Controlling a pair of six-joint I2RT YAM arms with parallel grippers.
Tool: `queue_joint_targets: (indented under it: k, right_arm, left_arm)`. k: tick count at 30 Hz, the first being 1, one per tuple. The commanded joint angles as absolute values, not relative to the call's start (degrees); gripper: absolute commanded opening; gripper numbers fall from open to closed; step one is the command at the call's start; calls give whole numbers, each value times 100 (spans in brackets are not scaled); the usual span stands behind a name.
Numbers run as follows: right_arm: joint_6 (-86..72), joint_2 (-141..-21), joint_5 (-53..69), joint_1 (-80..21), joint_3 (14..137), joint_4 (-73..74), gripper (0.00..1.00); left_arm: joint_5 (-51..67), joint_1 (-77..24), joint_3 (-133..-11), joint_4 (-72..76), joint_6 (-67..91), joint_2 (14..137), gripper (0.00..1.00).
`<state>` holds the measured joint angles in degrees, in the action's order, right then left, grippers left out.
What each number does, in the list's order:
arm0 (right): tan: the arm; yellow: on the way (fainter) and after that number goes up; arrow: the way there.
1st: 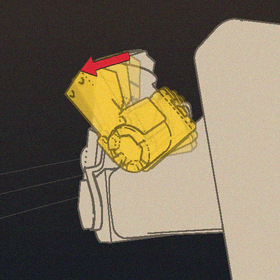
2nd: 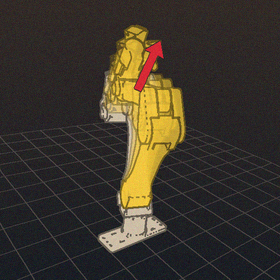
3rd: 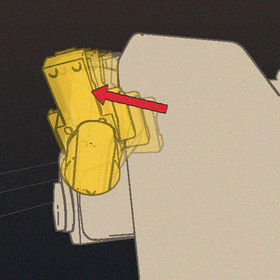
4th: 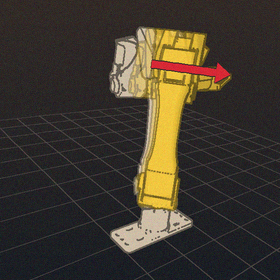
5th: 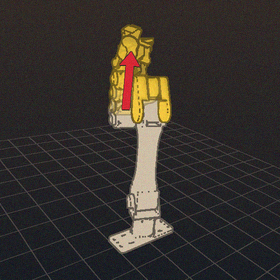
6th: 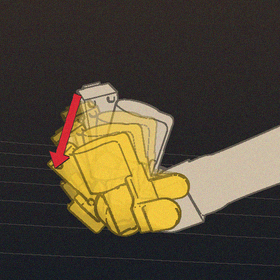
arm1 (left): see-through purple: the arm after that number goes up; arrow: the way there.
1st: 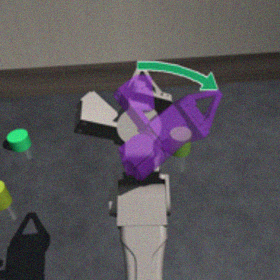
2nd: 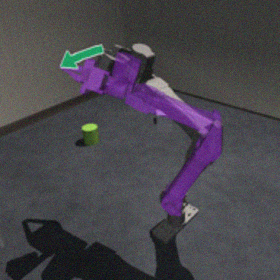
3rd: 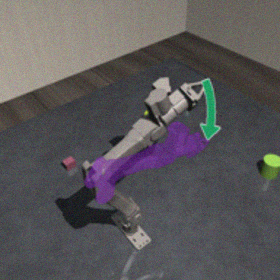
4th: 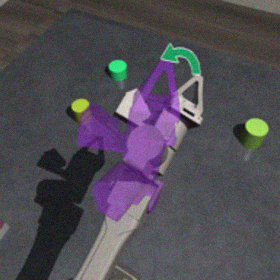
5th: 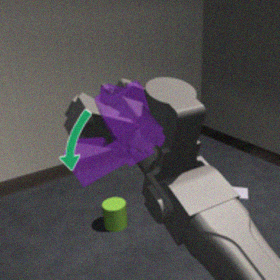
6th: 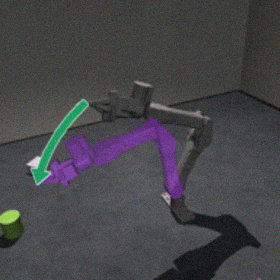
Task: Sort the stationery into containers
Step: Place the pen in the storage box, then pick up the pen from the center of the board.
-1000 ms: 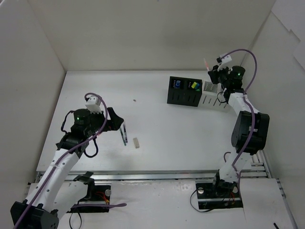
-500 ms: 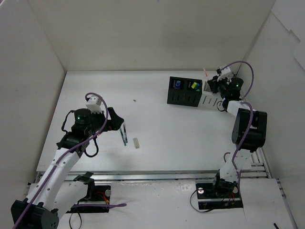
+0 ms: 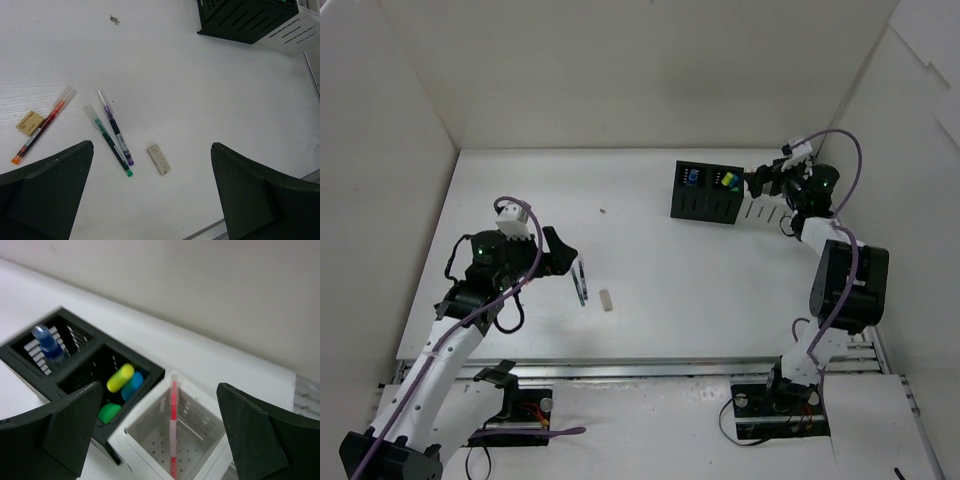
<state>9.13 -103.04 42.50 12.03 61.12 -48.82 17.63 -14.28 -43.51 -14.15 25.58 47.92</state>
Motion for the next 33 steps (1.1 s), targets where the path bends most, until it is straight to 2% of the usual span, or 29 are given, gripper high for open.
queue_joint_targets:
  k: [1,5,7,8,9,10,11,13,17,20,25,27,31,33]
  right_arm:
    - [546,-9291,4439,1204,6232,-5546,98]
    - [422,-8449,4351,976,6048,-5458,98]
    - [518,-8201,4211,722,6151,-4969,98]
    - [658,-7957,4036,616,6283,-4539,98]
    - [1120,-7858,3808,241,6484,-3308,98]
    - [1395,-7814,3127,72,6991,-2643,98]
    - [1476,-7796,2703,-600,7222,-1584,98]
    - [1206,-7796,2173,-983,7566,-1031,98]
    - [221,-7455,1460,-1694,7006,-932,98]
    - [-200,-7103,661,-2099,6435,-730,98]
    - [-492,-6470,299,-2355,5636,-370,98]
    - [-615,-6040,115,-2408,5371,-334,98]
    - [-756,-5477,-455,-2487,4800,-281,98]
    - [-808,-5230,-571,-2505,4650,-246,98]
  left_arm:
    - [1609,-1424,-4755,-1362,2522,4623,99]
    - [1188,-1424,-4763,-1634,2645,4474,99]
    - [1038,-1424,-4799,-1854,2733,4474,99]
    - [846,-1424,-4851,-1941,2759,4491,99]
    - [792,-1424,-4895,-2143,2812,4526,99]
    - [730,-1424,-4922,-2205,2812,4561,99]
    - [634,-1363,-4983,-2328,2839,4666,99]
    - [694,-1214,-5053,-2390,2795,4807,99]
    - [1026,-897,-5447,-2242,2462,5630,99]
    - [1633,-817,-6035,-1909,1408,6386,99]
    - [2231,-817,-6914,-1310,2,7512,100]
    - [2356,-817,-7336,-1475,-754,7821,99]
    - [1943,-703,-8672,-2477,-1099,8690,99]
    - [1995,-634,-8579,-2715,-915,8780,99]
